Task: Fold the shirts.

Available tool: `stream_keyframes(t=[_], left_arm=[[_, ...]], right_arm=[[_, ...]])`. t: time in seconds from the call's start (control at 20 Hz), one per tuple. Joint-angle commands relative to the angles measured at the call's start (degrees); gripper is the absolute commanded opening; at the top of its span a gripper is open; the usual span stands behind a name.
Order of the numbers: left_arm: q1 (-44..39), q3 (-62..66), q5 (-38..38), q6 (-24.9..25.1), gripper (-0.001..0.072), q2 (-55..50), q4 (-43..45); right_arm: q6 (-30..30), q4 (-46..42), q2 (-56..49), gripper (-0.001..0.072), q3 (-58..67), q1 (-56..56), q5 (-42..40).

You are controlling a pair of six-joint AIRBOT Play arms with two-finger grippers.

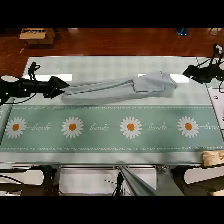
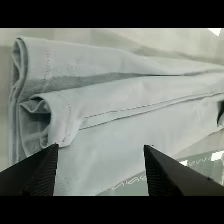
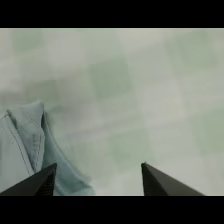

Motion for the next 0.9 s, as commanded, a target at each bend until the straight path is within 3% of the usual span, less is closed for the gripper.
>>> stream_keyframes(t=[0.0,0.15,0.3,0.4,0.45,0.5,0.55,0.6,0.65,0.85], left_arm=[[-0.6,0.2,-1.2,1.8,0.0601,-0.1,0.0],[-0.7,0.2,-1.2,2.2,0.0601,-0.1,0.0],[-0.7,0.2,-1.1,2.2,0.0601,-0.1,0.0],[-0.7,0.2,-1.1,2.2,0.06,-0.1,0.0],[-0.7,0.2,-1.1,2.2,0.0593,-0.1,0.0],[-0.7,0.2,-1.2,2.2,0.0581,-0.1,0.0],[-0.7,0.2,-1.3,2.2,0.0531,-0.1,0.0],[-0.7,0.2,-2.1,2.2,0.0274,-0.1,0.0],[-0.7,0.2,-3.0,2.2,0.0101,-0.1,-0.1],[-1.7,0.2,-7.9,2.3,0.0025,-0.1,-3.7]], right_arm=[[-3.7,15.5,-5.1,0.0605,0.3,-2.3,8.4],[-5.6,22.4,-8.7,0.0605,0.3,0.2,8.7],[-6.5,23.7,-10.6,0.0605,0.3,4.0,7.8],[-10.2,26.4,-11.0,0.0576,0.3,6.3,7.5],[-12.5,28.1,-11.0,0.0443,0.6,7.3,7.6],[-14.1,29.2,-11.0,0.0251,1.6,8.0,8.6],[-14.8,29.4,-11.0,0.0097,3.3,8.3,10.9],[-15.1,29.3,-10.7,0.0026,5.0,8.4,13.8],[-15.1,28.7,-9.9,0.0022,6.4,8.3,16.6],[-12.2,19.7,-1.4,0.002,7.6,8.7,23.4]])
